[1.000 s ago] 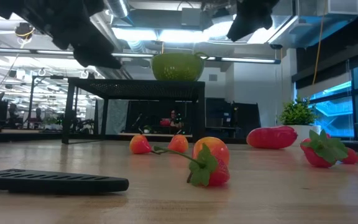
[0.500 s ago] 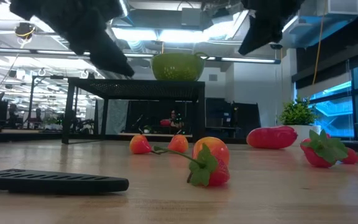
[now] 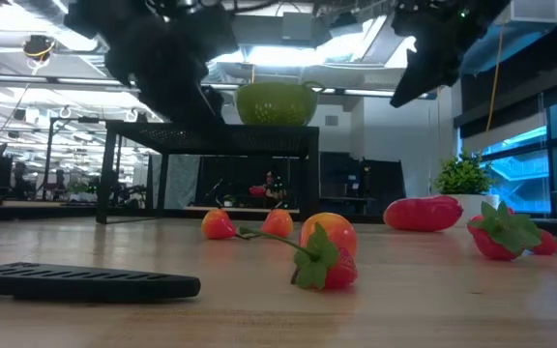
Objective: Pick & Place Fruit
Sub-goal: Put the pear into the green strainer bowl on the shelf
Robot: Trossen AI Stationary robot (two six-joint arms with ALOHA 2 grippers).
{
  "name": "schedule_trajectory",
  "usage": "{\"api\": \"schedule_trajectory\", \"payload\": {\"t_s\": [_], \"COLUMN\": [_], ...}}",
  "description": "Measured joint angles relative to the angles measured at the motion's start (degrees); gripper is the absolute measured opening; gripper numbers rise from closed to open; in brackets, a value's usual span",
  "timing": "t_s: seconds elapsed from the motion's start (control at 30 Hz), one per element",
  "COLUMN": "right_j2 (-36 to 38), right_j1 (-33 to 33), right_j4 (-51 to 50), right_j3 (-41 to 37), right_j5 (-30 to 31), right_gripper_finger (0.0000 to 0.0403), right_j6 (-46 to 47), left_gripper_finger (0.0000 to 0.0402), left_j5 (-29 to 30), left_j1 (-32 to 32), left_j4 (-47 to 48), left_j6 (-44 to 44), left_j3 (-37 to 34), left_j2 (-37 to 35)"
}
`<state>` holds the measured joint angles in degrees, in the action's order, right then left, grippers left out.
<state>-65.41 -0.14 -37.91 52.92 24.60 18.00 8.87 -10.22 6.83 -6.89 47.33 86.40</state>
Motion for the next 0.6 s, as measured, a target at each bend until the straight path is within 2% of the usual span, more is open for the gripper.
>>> {"api": "schedule_trajectory", "payload": {"t_s": [0.37, 0.6], "right_j2": [0.0, 0.0], "right_j1": [0.0, 0.0], "right_j4": [1.7, 2.1], "right_j3": [-0.5, -0.5], "right_j5": [-0.2, -0.2], "right_gripper_finger": [0.0029, 0.0034], "right_j6": [0.4, 0.2], "left_gripper_finger": [0.0281, 0.0282], "left_j5": [0.6, 2.0], "left_j1": [0.0, 0.2], "left_j4": [0.8, 0.7], "left_j6": [-2.4, -1.9], "left_j3": [0.3, 0.3], "left_j2": [7.1, 10.5]}}
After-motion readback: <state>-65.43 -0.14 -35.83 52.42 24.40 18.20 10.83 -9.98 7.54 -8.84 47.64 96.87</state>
